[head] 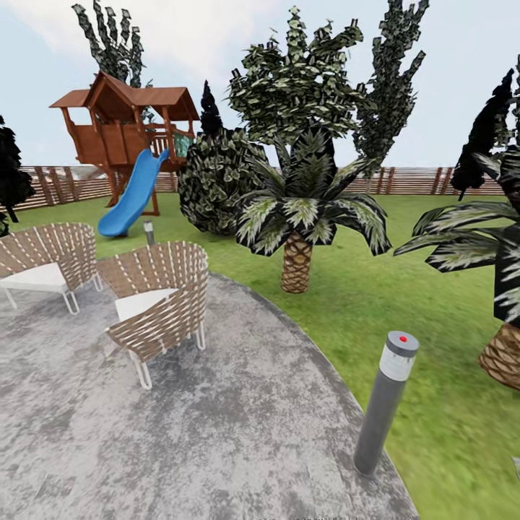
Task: Pick up the pesticide atomizer in the garden and spray insectifuge to fully cover both potted plants in the garden.
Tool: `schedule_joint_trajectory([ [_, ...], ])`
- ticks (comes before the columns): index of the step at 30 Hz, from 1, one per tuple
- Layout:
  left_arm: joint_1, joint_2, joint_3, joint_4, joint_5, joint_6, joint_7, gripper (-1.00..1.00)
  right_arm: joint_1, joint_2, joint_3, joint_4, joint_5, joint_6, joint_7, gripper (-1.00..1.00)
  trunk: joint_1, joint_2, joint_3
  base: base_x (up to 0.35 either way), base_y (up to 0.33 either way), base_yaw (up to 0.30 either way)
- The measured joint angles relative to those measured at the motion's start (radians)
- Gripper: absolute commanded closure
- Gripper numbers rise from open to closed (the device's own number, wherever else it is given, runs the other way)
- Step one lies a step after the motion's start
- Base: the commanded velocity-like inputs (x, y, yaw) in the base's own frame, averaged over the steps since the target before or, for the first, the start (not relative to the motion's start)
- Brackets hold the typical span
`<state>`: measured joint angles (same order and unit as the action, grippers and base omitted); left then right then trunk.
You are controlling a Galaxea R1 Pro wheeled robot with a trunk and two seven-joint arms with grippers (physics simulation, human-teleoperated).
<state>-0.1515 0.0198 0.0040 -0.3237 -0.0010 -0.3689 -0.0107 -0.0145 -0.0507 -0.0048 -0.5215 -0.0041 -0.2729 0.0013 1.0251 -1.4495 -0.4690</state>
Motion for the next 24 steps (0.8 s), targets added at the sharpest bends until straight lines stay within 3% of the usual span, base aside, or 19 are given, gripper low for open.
schedule_joint_trajectory([
  [10,-0.001,0.001,0.002,0.0,0.004,-0.001,0.001,-1.0,0.0,-0.001,-0.002,0.001,0.0,0.0,-0.003,-1.0,0.0,0.0,0.0,-0.001,0.0,-0.281],
  [14,0.0,0.002,0.003,0.0,0.005,-0.003,0.002,-1.0,0.0,-0.004,-0.005,0.0,-0.001,0.0,-0.003,-1.0,0.015,-0.028,-0.014,0.0,0.0,-0.279],
  [15,-0.001,0.002,0.003,0.0,0.005,-0.003,0.002,-1.0,0.0,-0.005,-0.018,-0.001,-0.001,0.0,-0.003,-1.0,0.019,-0.035,-0.018,0.0,0.0,-0.248],
  [16,-0.001,0.002,0.003,0.0,0.006,-0.004,0.003,-1.0,0.0,-0.006,-0.107,-0.001,-0.001,0.0,-0.001,-1.0,0.023,-0.042,-0.022,0.0,0.0,-0.227],
  [17,-0.001,0.002,0.004,0.0,0.006,-0.004,0.005,-1.0,0.0,-0.006,-0.135,-0.001,0.0,0.0,0.002,-1.0,0.027,-0.049,-0.026,0.0,0.0,-0.222],
  [20,-0.001,0.003,0.005,0.0,0.007,-0.003,0.009,-1.0,0.0,-0.006,-0.161,-0.001,0.0,0.0,0.004,-1.0,0.038,-0.07,-0.039,0.0,0.0,-0.208],
  [24,-0.001,0.003,0.005,0.0,0.008,-0.002,0.011,-1.0,0.0,-0.006,-0.165,-0.001,0.0,0.0,0.004,-1.0,0.054,-0.098,-0.057,0.0,0.0,-0.204],
])
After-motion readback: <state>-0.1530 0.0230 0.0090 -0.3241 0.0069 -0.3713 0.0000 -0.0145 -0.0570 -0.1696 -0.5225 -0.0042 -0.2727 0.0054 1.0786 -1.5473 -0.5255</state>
